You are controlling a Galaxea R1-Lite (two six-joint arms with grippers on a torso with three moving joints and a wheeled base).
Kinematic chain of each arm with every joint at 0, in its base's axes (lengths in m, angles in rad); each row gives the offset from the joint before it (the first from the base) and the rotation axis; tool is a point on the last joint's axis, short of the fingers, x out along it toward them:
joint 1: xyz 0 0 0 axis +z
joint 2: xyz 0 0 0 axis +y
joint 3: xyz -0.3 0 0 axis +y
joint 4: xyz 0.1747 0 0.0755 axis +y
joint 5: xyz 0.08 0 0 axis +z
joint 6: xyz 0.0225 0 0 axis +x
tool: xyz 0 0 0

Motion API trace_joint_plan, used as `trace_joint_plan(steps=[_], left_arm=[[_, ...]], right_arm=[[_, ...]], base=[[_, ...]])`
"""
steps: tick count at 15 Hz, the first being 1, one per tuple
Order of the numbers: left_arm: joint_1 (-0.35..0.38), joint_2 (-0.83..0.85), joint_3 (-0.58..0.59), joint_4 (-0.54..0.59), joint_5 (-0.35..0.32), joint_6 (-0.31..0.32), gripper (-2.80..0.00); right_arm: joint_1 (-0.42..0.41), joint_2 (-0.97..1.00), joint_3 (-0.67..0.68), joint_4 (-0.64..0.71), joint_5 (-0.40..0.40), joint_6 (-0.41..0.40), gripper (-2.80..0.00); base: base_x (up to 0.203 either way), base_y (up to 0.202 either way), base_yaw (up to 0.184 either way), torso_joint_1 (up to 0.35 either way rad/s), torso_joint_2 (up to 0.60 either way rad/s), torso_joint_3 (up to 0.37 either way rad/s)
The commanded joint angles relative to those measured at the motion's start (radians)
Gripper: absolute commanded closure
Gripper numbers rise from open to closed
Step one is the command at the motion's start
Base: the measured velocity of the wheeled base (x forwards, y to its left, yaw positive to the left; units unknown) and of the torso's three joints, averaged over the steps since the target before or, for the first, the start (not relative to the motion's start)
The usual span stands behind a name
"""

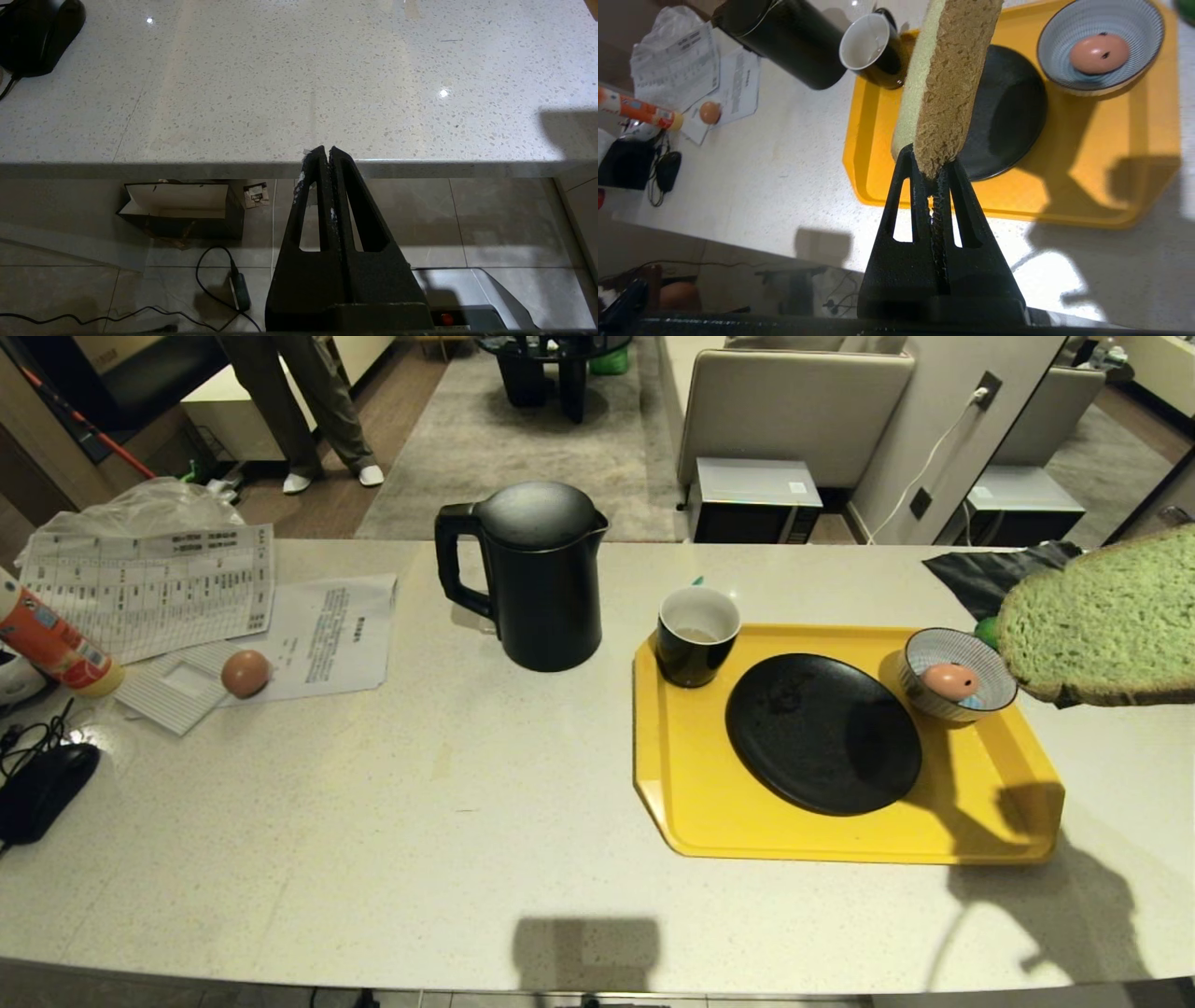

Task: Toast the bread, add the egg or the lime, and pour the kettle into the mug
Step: Put the bread slices in the toaster

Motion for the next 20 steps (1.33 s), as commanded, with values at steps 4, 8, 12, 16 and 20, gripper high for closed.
trace_joint_plan(steps=[4, 8, 12, 16, 20], left_arm=[[0.000, -0.001, 0.001, 0.000, 0.000, 0.000, 0.00], [-0.001, -0.001, 0.001, 0.000, 0.000, 0.000, 0.00], [0.001, 0.000, 0.001, 0.000, 0.000, 0.000, 0.00], [0.001, -0.001, 0.001, 0.000, 0.000, 0.000, 0.00], [-0.001, -0.001, 0.000, 0.000, 0.000, 0.000, 0.00]], right_arm=[[0.000, 0.003, -0.022, 0.004, -0.016, -0.035, 0.00], [-0.001, -0.018, 0.015, 0.004, -0.016, -0.091, 0.00], [-0.011, -0.057, 0.058, 0.004, -0.019, -0.183, 0.00], [-0.014, -0.067, 0.013, 0.011, -0.115, -0.184, 0.00], [-0.014, -0.100, 0.032, 0.050, -0.144, -0.290, 0.00]], base=[[0.000, 0.000, 0.000, 0.000, 0.00, 0.000], [0.000, 0.000, 0.000, 0.000, 0.00, 0.000], [0.000, 0.000, 0.000, 0.000, 0.00, 0.000], [0.000, 0.000, 0.000, 0.000, 0.00, 0.000], [0.000, 0.000, 0.000, 0.000, 0.00, 0.000]])
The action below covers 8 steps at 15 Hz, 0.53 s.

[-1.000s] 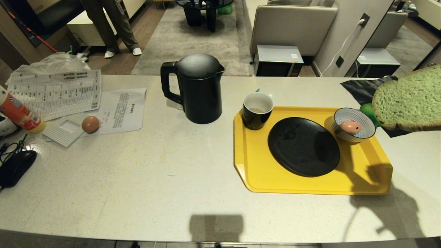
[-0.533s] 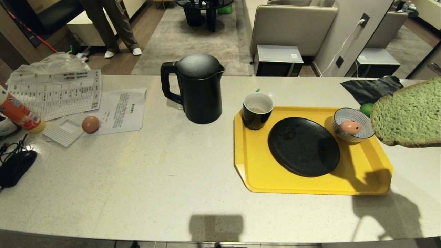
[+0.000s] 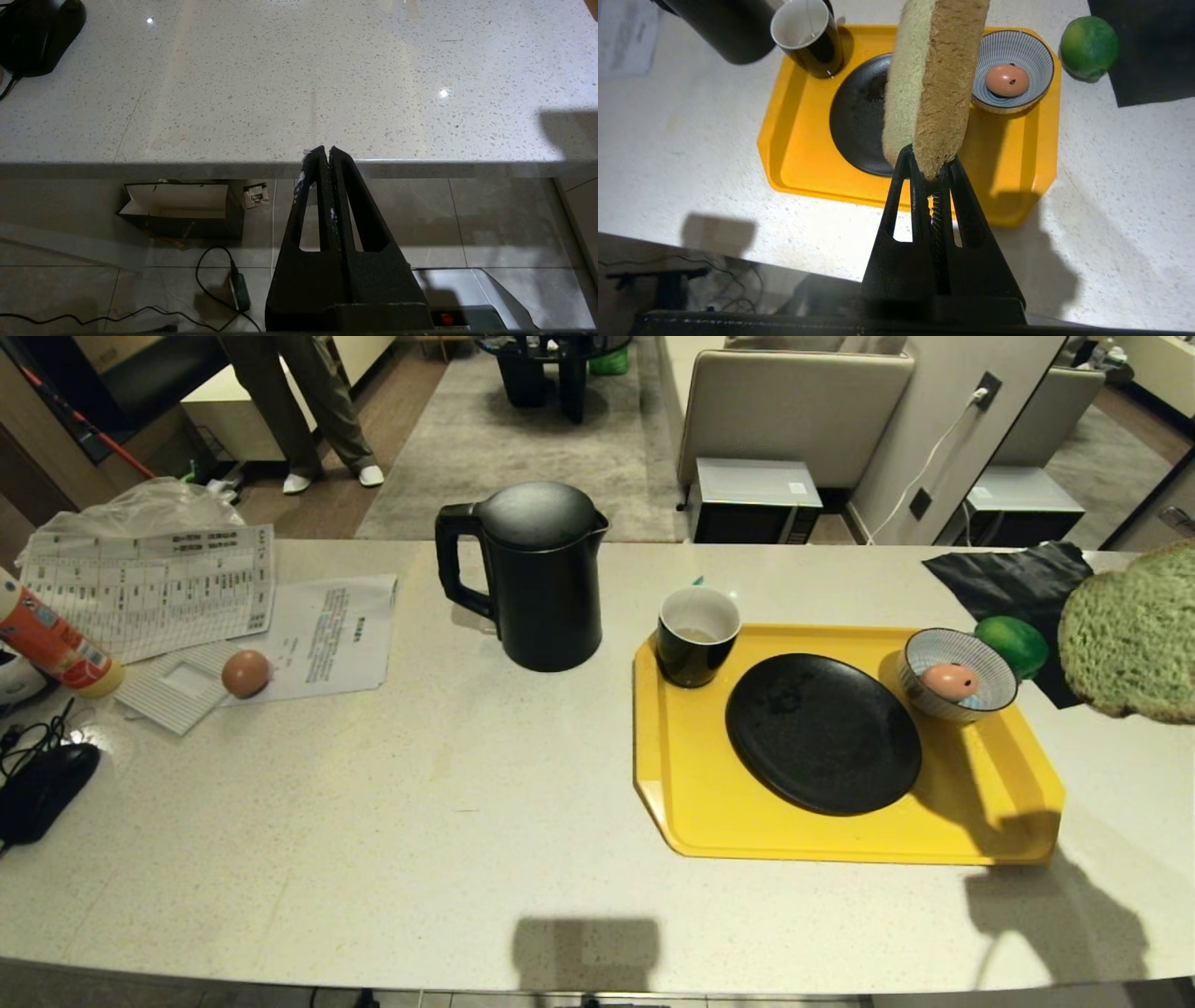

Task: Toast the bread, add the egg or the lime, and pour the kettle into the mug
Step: Put the bread slices in the toaster

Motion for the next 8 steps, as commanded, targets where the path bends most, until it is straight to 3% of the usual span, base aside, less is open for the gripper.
trace_joint_plan(steps=[1, 8], left_arm=[[0.001, -0.001, 0.001, 0.001, 0.000, 0.001, 0.00], [0.001, 0.001, 0.001, 0.001, 0.000, 0.001, 0.00]], right_arm=[[0.000, -0.018, 0.004, 0.006, -0.008, -0.018, 0.00], [0.001, -0.045, 0.031, 0.003, -0.001, -0.094, 0.00]], base=[[0.000, 0.000, 0.000, 0.000, 0.00, 0.000], [0.000, 0.000, 0.000, 0.000, 0.00, 0.000]])
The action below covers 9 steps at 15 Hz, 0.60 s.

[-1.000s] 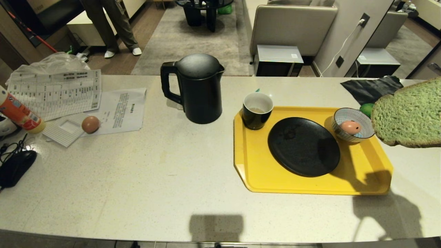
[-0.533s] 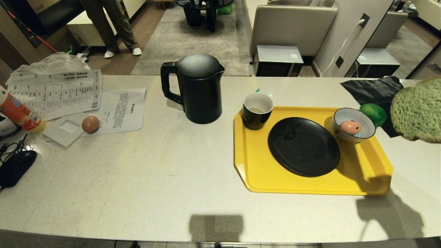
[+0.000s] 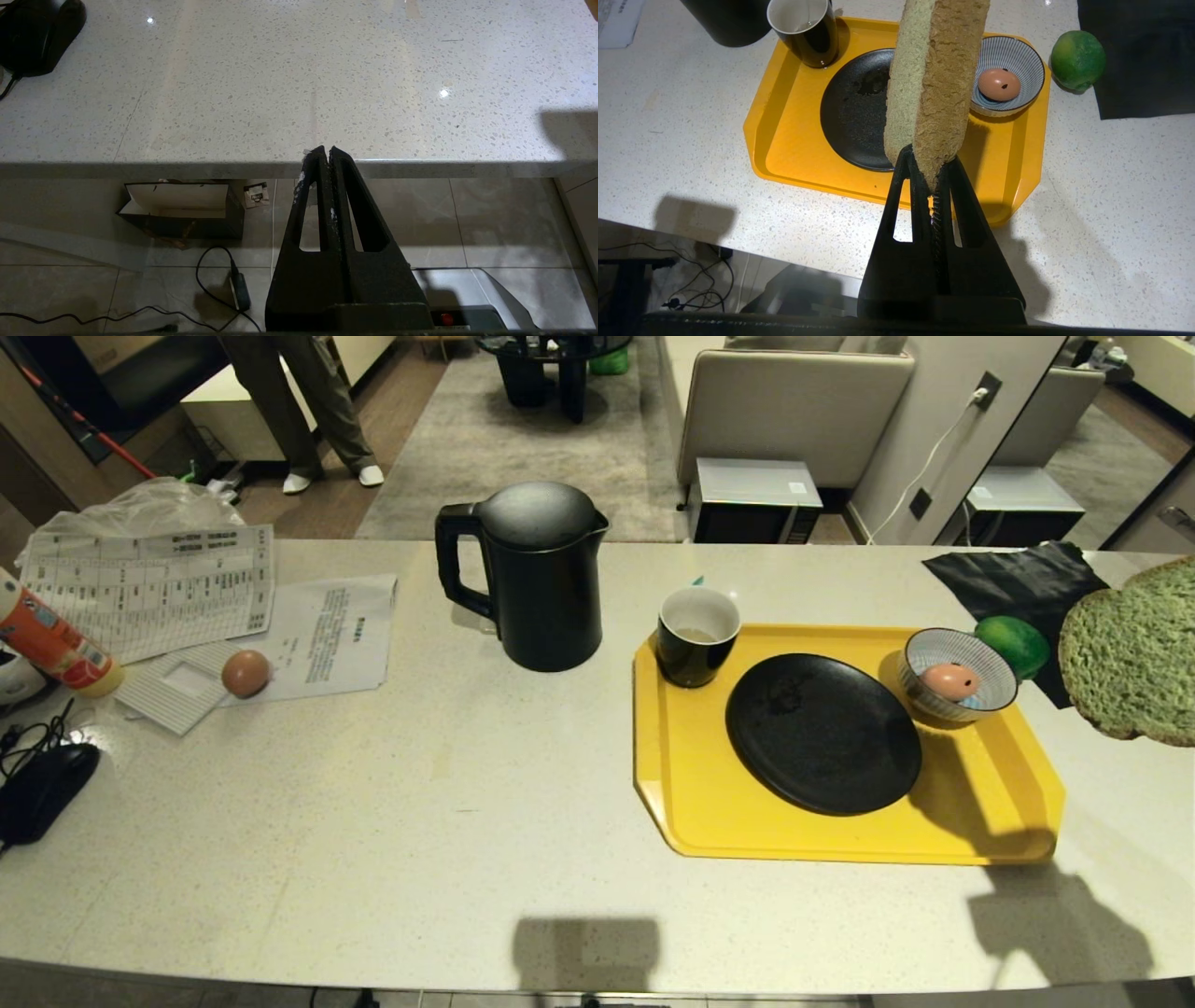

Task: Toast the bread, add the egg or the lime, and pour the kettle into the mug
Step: Put the bread slices in the toaster

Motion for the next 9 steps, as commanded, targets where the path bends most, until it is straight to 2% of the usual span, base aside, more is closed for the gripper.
trace_joint_plan(steps=[1, 9], left_arm=[[0.000, -0.001, 0.000, 0.000, 0.000, 0.000, 0.00], [0.001, 0.000, 0.000, 0.000, 0.000, 0.000, 0.00]], right_arm=[[0.000, -0.005, 0.001, 0.002, 0.003, -0.001, 0.00], [0.000, -0.022, -0.001, 0.004, 0.001, -0.019, 0.00]], base=[[0.000, 0.000, 0.000, 0.000, 0.00, 0.000], [0.000, 0.000, 0.000, 0.000, 0.00, 0.000]])
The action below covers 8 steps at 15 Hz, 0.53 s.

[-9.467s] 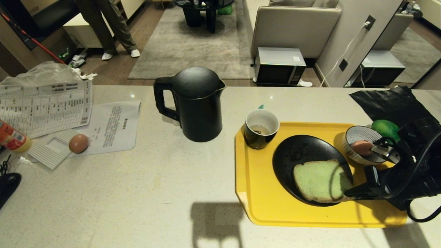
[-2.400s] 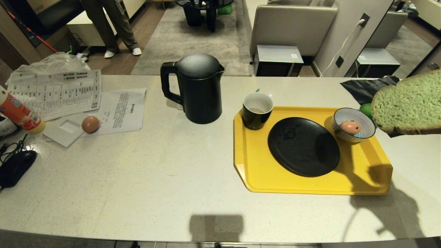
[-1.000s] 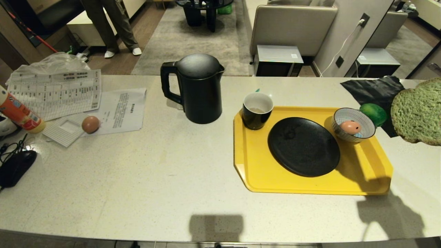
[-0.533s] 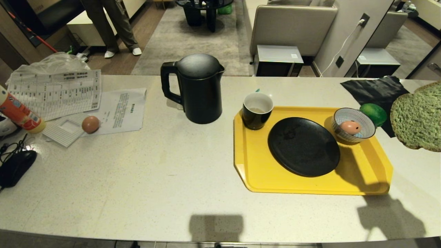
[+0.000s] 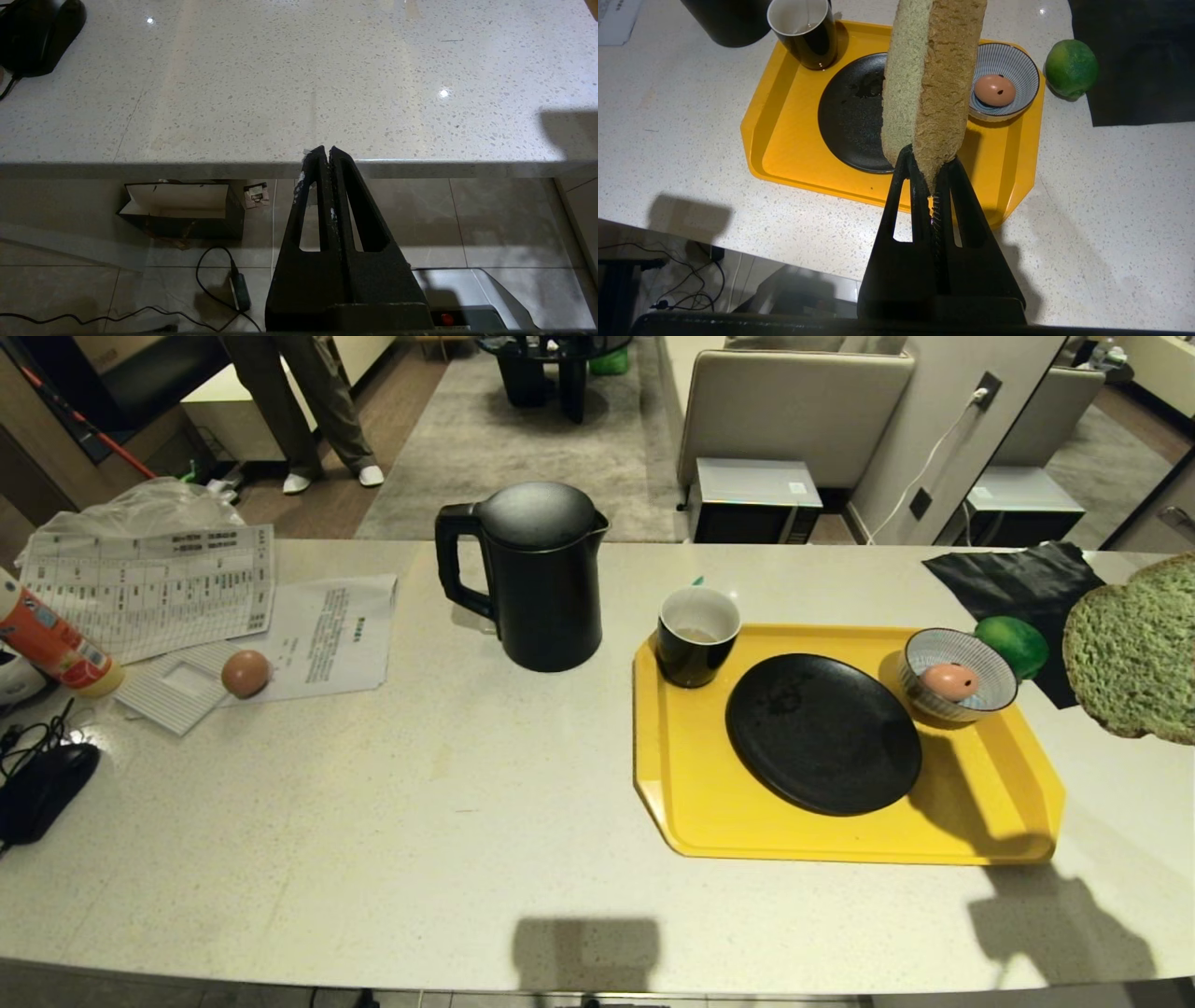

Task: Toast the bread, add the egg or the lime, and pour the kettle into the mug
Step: Put the bread slices in the toaster

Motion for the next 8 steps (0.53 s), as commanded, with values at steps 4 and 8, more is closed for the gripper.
trace_joint_plan(steps=[4, 8], left_arm=[[-0.001, -0.001, 0.000, 0.000, 0.000, 0.000, 0.00], [0.000, -0.001, 0.002, 0.000, 0.000, 0.000, 0.00]], right_arm=[[0.000, -0.011, 0.006, 0.006, 0.003, -0.002, 0.00], [0.000, -0.013, 0.009, 0.006, 0.003, -0.002, 0.00]], base=[[-0.001, 0.001, -0.030, -0.001, 0.00, 0.001], [0.001, 0.007, -0.172, 0.000, 0.00, 0.002]])
